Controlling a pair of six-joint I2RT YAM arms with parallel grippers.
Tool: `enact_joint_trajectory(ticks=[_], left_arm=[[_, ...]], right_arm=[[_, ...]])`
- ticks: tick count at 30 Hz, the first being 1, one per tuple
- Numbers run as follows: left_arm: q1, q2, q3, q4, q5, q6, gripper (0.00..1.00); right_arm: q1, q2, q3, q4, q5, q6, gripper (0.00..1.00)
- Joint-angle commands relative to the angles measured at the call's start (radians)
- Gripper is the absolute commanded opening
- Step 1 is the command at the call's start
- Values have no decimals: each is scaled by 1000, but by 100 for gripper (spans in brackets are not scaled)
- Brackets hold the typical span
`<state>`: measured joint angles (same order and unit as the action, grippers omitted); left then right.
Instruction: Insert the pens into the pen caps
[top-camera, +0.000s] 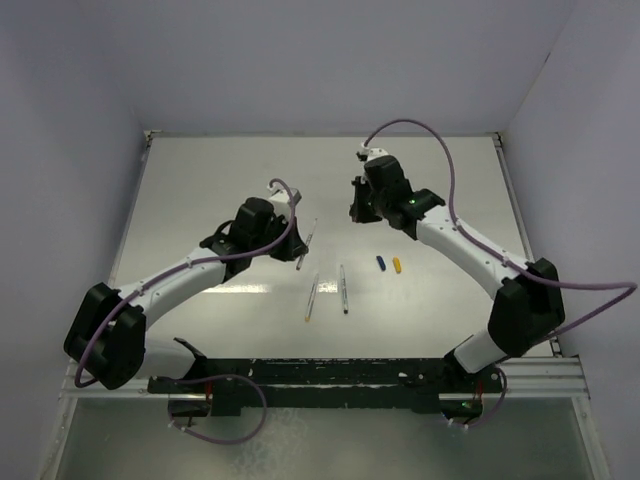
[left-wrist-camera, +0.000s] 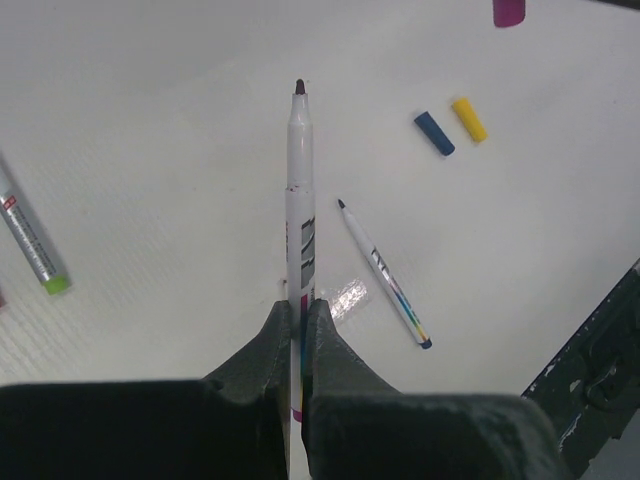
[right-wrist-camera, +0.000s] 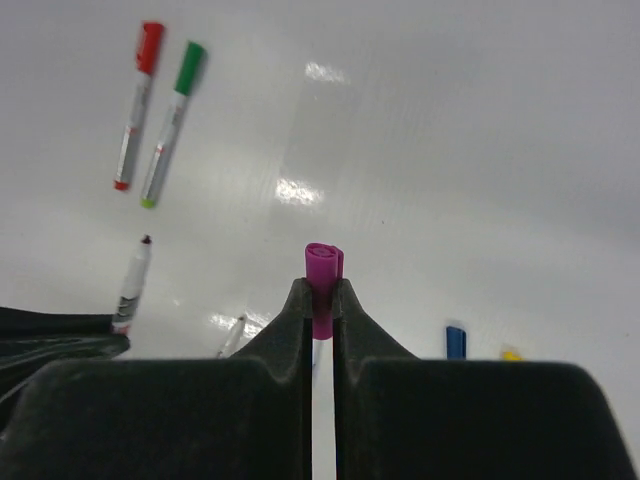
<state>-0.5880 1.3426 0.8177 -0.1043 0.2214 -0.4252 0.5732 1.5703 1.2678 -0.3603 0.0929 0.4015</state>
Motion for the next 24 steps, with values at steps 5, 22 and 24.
enact_joint_trajectory(ticks=[5, 22, 24], left_arm=[[8, -42, 39, 328, 171, -55, 0], [5, 77, 62, 732, 311, -248, 0], [5, 83, 65, 735, 309, -250, 0]], right_arm=[[-96, -220, -81, 387, -94, 43, 0], [-173, -306, -318, 950, -394, 311, 0], [-172, -311, -320, 951, -397, 313, 0]])
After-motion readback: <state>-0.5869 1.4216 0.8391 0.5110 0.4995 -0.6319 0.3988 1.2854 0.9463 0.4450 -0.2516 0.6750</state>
